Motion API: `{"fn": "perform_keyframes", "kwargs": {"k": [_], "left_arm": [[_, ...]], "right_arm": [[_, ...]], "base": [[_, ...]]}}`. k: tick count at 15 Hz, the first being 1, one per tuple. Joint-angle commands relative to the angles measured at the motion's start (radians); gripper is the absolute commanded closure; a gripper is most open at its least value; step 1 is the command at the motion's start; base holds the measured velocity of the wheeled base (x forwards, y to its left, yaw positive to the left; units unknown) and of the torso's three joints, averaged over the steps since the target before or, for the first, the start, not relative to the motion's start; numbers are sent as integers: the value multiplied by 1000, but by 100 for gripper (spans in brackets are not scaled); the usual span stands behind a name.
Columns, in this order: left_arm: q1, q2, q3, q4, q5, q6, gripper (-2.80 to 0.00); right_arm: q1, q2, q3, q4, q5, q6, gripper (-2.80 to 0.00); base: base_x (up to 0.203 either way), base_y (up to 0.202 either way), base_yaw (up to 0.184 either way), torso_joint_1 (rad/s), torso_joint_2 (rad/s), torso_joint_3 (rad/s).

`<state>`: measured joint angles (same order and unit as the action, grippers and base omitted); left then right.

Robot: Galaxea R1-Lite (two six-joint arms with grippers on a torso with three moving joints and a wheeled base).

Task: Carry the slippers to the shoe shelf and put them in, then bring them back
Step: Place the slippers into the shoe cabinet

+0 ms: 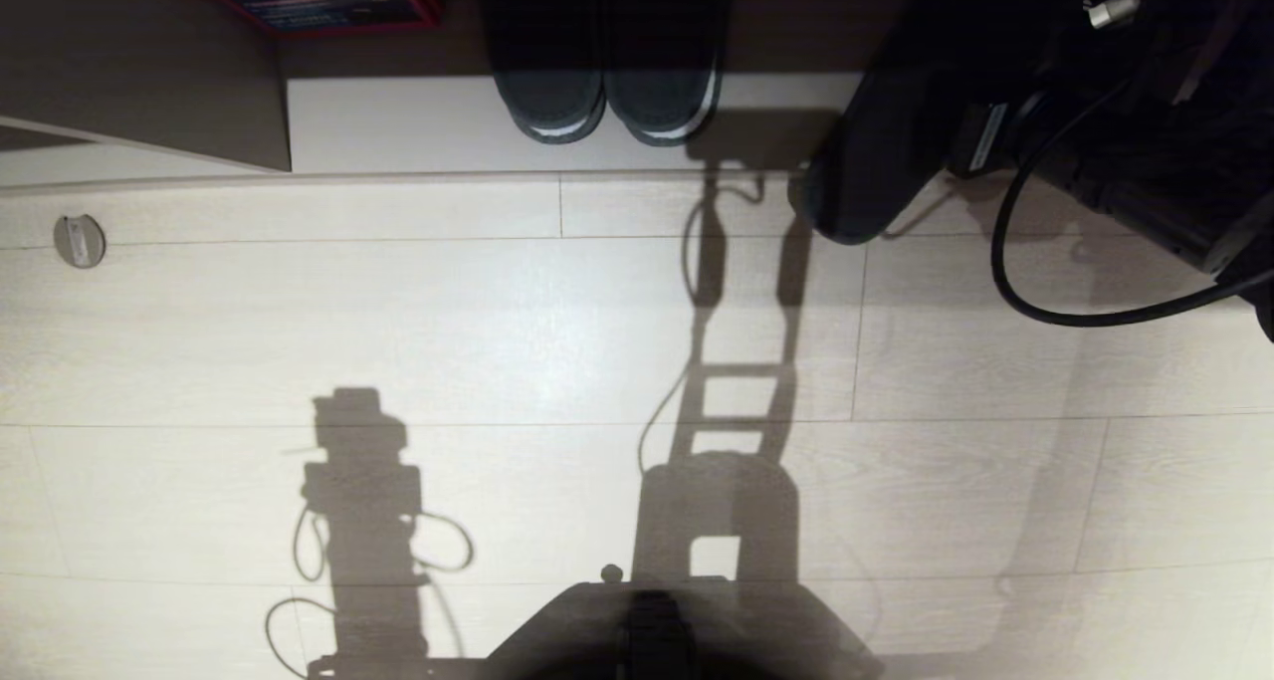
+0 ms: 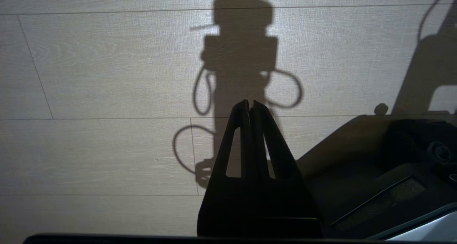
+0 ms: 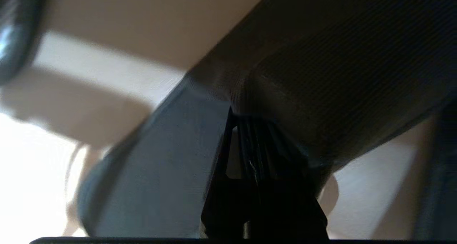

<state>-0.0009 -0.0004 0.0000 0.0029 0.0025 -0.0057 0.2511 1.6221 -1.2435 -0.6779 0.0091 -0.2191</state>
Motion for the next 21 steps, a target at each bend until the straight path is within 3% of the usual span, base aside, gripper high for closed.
{"fn": "perform_keyframes", "kwargs": {"k": [1, 15, 21], "left_arm": [[1, 0, 0, 0, 1, 0, 0], [1, 0, 0, 0, 1, 1, 0], [1, 0, 0, 0, 1, 1, 0]], "right_arm": [[-16, 15, -19, -6, 2, -2, 0], [-145, 5, -82, 0, 112, -5, 0], [-175, -109, 100, 15, 114, -25, 0]], "base": [[0, 0, 0, 0, 0, 0], [0, 0, 0, 0, 0, 0], [0, 0, 0, 0, 0, 0]]}}
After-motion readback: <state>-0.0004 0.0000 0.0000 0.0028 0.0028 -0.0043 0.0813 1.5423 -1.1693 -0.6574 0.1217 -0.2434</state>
